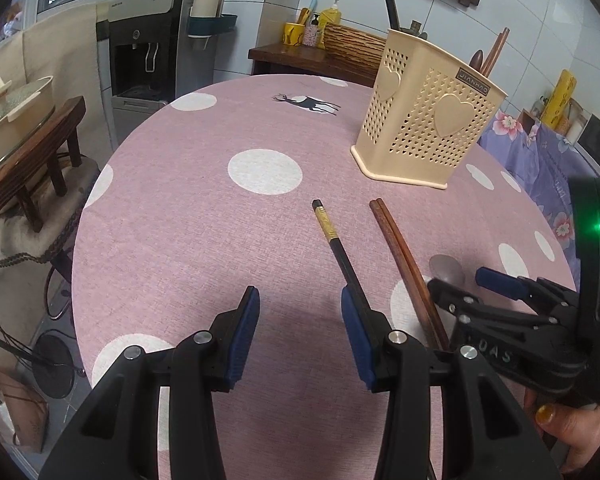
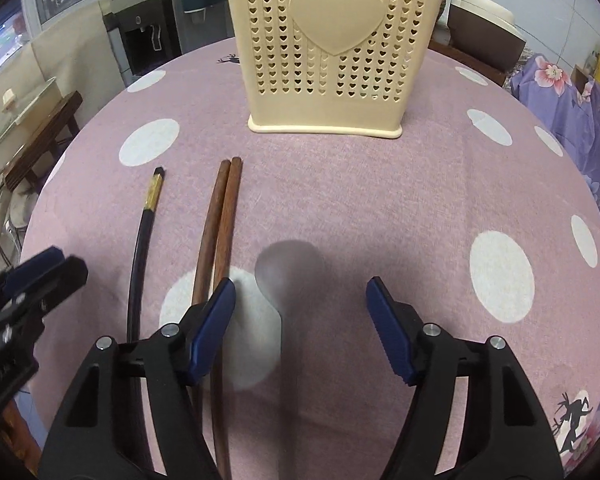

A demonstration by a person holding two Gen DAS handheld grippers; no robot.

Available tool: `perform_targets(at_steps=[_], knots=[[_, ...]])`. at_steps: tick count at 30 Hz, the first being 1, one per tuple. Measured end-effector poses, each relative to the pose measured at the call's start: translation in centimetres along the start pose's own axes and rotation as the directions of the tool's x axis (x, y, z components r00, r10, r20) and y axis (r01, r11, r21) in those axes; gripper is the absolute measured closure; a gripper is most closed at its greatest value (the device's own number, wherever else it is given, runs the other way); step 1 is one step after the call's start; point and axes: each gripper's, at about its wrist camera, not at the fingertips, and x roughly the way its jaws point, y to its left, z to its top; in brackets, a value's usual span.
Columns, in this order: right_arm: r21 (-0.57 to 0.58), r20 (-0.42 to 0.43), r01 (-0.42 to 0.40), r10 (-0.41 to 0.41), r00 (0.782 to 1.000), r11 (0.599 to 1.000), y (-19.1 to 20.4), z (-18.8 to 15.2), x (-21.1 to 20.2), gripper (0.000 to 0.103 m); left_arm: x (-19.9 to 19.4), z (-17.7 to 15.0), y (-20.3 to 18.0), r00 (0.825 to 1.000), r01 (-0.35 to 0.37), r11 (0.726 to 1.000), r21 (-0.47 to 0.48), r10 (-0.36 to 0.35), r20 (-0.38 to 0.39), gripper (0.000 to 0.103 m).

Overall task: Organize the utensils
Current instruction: 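Close the right tool on the steel spoon's handle, then lift the steel spoon with the right tool while the left tool grasps the gold-tipped black chopstick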

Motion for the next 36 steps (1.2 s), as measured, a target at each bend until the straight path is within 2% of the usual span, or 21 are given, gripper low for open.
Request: perform_targets(at_steps=[2, 4, 8, 13, 15, 19, 24, 27, 31, 36], knots=[[-0.002, 0.004, 0.0, 0.0, 1.0, 1.0, 0.3, 0.3, 0.2, 0.042, 0.0, -0.1, 0.2, 1.0, -0.003, 1.0, -0.003, 0.003, -0.002, 0.06], [-0.003, 0.008, 0.001, -0.001, 1.0, 1.0, 0.4, 0.4, 0.1, 0.053, 0.0, -0.2, 0.5, 1.0, -0.006, 1.0, -0.008, 0.006, -0.004, 0.059], [-0.007, 0.011, -0.005, 0.005, 1.0, 1.0, 0.5, 0.4, 0.0, 0.065, 0.1, -0.2, 0.8, 1.0, -0.009, 1.0, -0.018, 0.009, -0.006, 0.059], [-0.006, 0.018, -0.023, 0.023, 1.0, 1.0, 0.3, 0.3, 0.0, 0.066, 0.1, -0.3, 0.1, 1.0, 0.003, 1.0, -0.005, -0.003, -0.007, 0.059], [0.011, 0.025, -0.062, 0.062, 0.998, 0.998, -0.1, 0.2, -0.3, 0.066, 0.1, -0.3, -0.1, 1.0, 0.007, 1.0, 0.003, -0.007, -0.009, 0.059], [0.022, 0.111, -0.063, 0.06, 0.992, 0.998, -0.8, 0.2, -2.6, 0.066, 0.1, -0.3, -0.4, 1.0, 0.006, 1.0, 0.009, -0.006, -0.009, 0.059], [0.052, 0.275, -0.096, 0.078, 0.958, 0.994, -2.8, -0.2, -8.5, 0.066, 0.3, 0.1, -0.8, 1.0, 0.014, 1.0, 0.015, -0.014, -0.013, 0.059], [0.064, 0.339, -0.13, 0.101, 0.935, 0.989, -3.9, -0.6, -11.5, 0.066, 0.5, 0.4, -1.2, 1.0, 0.018, 1.0, 0.025, -0.017, -0.014, 0.059], [0.053, 0.38, -0.14, 0.11, 0.918, 0.989, -4.5, -1.3, -13.7, 0.066, 1.1, 1.1, -1.5, 1.0, 0.014, 0.999, 0.03, -0.014, -0.023, 0.059], [0.04, 0.401, -0.145, 0.117, 0.909, 0.989, -4.5, -1.9, -14.2, 0.066, 2.2, 1.9, -1.7, 0.999, 0.0, 1.0, 0.029, 0.002, -0.049, 0.059]])
